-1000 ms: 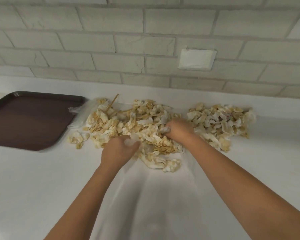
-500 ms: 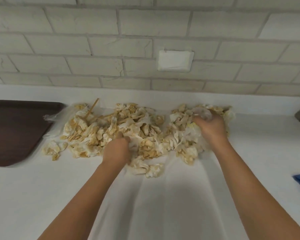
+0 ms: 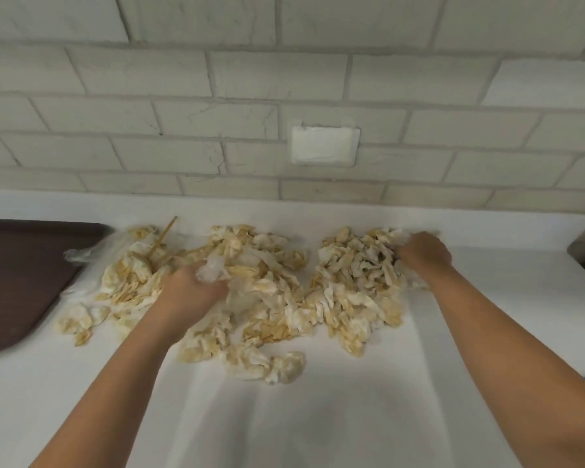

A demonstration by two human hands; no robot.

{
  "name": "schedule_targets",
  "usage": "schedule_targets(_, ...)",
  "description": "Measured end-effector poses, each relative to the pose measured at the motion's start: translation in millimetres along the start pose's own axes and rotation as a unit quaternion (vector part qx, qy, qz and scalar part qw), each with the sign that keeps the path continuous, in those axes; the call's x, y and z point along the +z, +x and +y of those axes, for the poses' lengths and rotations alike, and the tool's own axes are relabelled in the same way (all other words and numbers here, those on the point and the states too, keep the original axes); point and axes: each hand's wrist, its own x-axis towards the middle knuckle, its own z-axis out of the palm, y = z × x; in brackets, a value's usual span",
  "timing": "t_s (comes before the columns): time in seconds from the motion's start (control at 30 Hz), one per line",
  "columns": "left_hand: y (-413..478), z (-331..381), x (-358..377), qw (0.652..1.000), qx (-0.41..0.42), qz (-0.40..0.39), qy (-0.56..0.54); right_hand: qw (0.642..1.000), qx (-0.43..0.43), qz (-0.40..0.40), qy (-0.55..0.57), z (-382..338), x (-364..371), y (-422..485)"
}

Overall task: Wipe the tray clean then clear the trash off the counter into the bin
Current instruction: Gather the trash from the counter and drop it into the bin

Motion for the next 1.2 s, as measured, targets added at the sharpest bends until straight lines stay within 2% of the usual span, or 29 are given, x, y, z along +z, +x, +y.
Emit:
schedule_targets(0.1, -5, -14, 15, 0.999, -0.009, -0.015, 0.037, 0.999, 0.001, 0.005, -0.044, -11, 5, 6)
schedule_targets(0.23, -18, -22, 35, 0.999, 0.008, 0.006, 0.051, 0.997, 0.0, 0.038, -0.073, -17, 15, 7)
schedule_targets(0.43, -39, -27, 38, 0.999, -0.025, 0.0, -0.046, 0.995, -0.011, 0.081, -0.055, -9, 6, -3)
schedule_targets(0.6, -46, -30, 30, 0.99, -0.032, 0.047, -0.128, 0.994, -0.063, 0.093, 0.001, -23, -16, -41)
schedule_targets(0.77, -54, -29, 10, 0.963, -0.079, 0.099, -0.239, 0.983, -0.132, 0.038, 0.122, -58, -31, -94)
schedule_targets(0.87, -59, -38, -11, 0.931, -0.11, 0.137, -0.32, 0.966, -0.16, -0.01, 0.204, -84, -34, -126)
schedule_targets(1.0, -62, -67, -51, 0.904, -0.112, 0.217, -0.35, 0.935, -0.238, -0.032, 0.262, -120, -22, -161)
schedule_targets(1.1, -56, -92, -85, 0.902, -0.108, 0.266, -0.322, 0.911, -0.281, -0.076, 0.294, -158, -6, -185)
schedule_targets(1.2, -37, -121, -115, 0.945, -0.047, 0.279, -0.165, 0.94, -0.28, -0.099, 0.167, -214, 26, -196)
